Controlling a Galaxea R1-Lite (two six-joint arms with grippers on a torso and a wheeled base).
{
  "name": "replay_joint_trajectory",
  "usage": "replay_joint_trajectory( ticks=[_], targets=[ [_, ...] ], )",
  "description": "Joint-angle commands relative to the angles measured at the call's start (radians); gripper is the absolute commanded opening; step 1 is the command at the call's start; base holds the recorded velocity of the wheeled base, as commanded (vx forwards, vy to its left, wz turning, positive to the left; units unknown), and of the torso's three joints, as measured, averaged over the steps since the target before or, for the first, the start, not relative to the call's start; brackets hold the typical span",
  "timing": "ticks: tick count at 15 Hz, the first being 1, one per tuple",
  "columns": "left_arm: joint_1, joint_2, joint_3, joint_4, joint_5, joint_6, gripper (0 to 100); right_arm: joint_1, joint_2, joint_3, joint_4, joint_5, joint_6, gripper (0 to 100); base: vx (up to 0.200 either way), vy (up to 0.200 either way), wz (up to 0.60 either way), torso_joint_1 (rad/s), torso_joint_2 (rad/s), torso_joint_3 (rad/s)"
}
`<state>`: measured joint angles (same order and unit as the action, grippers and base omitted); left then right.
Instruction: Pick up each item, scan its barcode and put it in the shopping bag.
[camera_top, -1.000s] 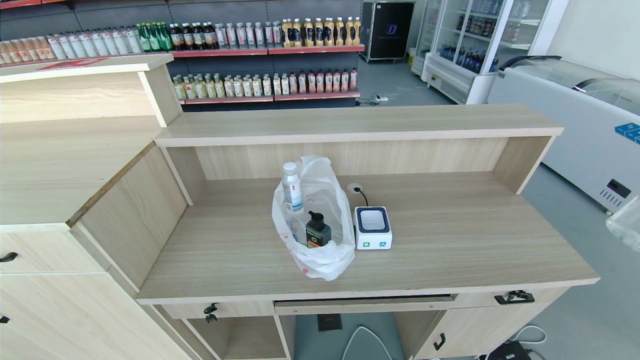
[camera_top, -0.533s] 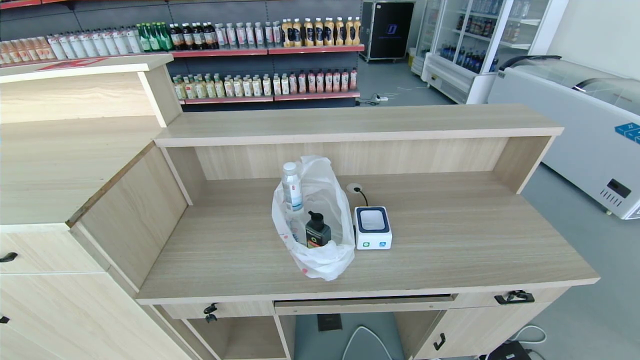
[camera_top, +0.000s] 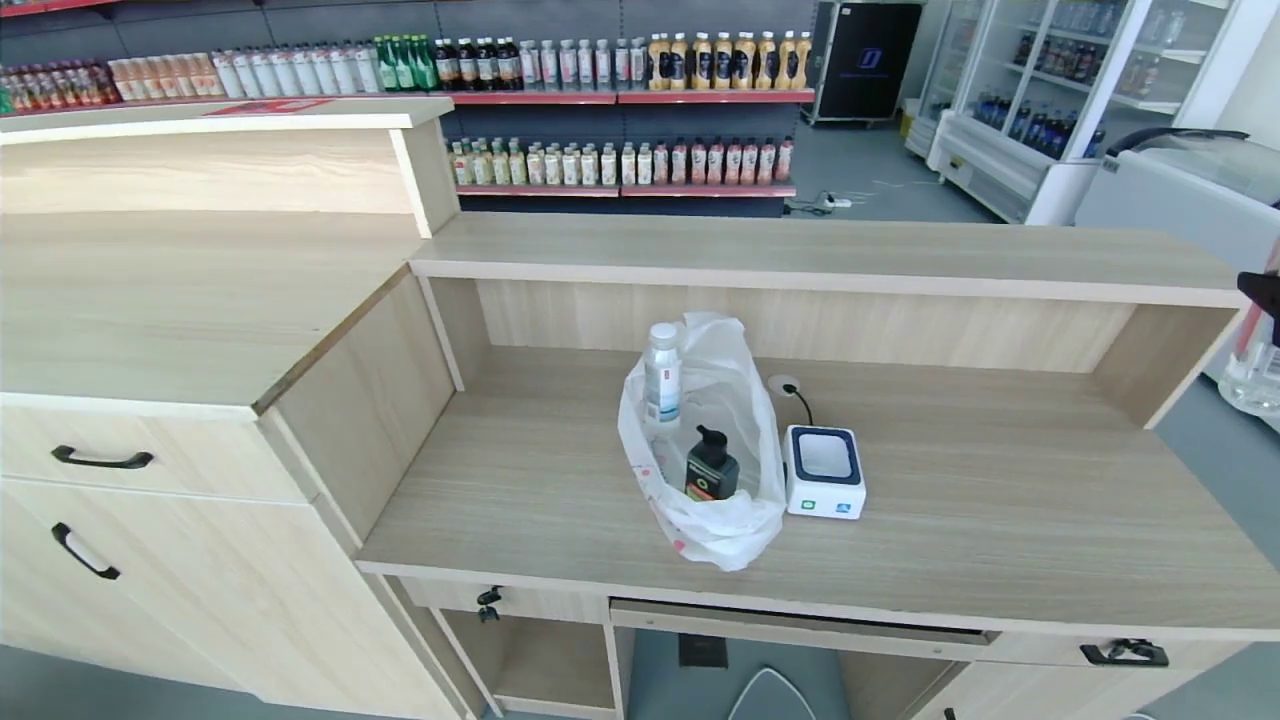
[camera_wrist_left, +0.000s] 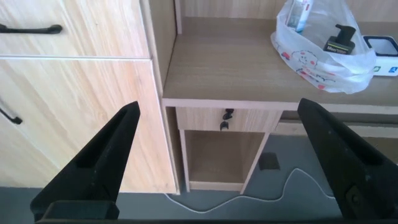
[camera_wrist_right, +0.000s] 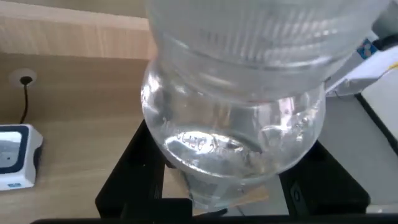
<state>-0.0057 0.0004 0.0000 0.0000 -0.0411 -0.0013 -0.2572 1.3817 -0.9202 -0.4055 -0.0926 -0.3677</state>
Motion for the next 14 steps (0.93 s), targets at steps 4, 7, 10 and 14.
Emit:
replay_joint_trajectory(
  ticks=[4,7,10,14],
  targets=[
    [0.0,0.001,0.0,0.0,0.0,0.0,100,0.001,0.131,0.135,-0.167,0.209,-0.169,0,0.0,0.0,0.45,0.004,0.0,-0.001],
    [0.0,0.001,0.0,0.0,0.0,0.0,100,-0.019,0.171,0.198,-0.211,0.487,-0.329,0,0.0,0.0,0.0,0.0,0.0,0.0],
    [0.0,0.001,0.0,0.0,0.0,0.0,100,-0.059,0.223,0.182,-0.217,0.657,-0.51,0,0.0,0.0,0.0,0.0,0.0,0.0],
    [0.0,0.0,0.0,0.0,0.0,0.0,100,-0.076,0.264,0.162,-0.302,0.682,-0.468,0,0.0,0.0,0.0,0.0,0.0,0.0]
  ],
)
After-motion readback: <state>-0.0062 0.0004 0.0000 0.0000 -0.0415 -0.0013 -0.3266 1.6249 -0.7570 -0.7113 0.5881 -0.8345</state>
